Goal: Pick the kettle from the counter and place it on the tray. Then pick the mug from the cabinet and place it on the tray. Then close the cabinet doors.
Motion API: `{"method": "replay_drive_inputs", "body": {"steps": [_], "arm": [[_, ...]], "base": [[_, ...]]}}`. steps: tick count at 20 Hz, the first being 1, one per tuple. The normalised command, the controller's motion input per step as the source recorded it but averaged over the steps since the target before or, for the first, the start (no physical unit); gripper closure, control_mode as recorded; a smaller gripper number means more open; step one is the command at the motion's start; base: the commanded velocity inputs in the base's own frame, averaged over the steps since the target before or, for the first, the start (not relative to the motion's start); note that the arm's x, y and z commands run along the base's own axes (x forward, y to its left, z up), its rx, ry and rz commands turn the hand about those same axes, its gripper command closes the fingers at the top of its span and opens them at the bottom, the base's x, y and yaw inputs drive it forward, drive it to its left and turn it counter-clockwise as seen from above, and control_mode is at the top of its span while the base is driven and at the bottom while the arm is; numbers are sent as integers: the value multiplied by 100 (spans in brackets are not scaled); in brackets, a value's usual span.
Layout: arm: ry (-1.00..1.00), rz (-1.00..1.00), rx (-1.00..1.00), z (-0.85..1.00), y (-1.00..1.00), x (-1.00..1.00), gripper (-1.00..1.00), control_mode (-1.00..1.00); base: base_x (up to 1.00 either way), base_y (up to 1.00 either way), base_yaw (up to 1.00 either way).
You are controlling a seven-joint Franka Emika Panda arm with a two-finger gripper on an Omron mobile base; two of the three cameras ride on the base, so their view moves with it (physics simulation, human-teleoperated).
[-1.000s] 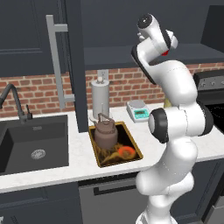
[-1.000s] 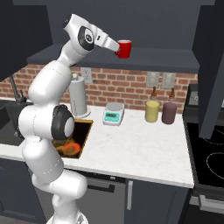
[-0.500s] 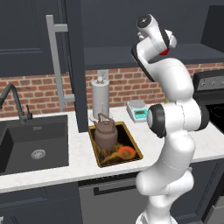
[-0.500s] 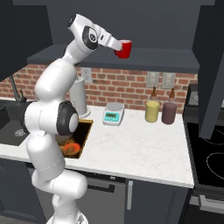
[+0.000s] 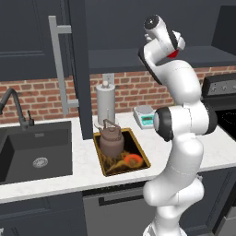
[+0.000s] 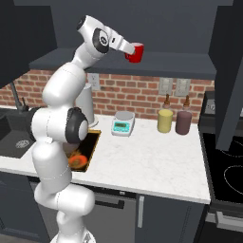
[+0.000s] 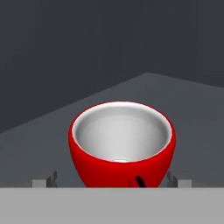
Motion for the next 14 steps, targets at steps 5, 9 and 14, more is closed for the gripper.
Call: {"method": "replay_drive_inputs", "body": {"steps": [5,9,14], "arm": [[0,-1,0,-2,-4,4,-100,-100],[0,-2,0,-8,-6,0,100,-100],[0,-2,0,-11,-20,0,100,-100]], "base": [[0,0,0],[0,0,0],[0,0,0]]}}
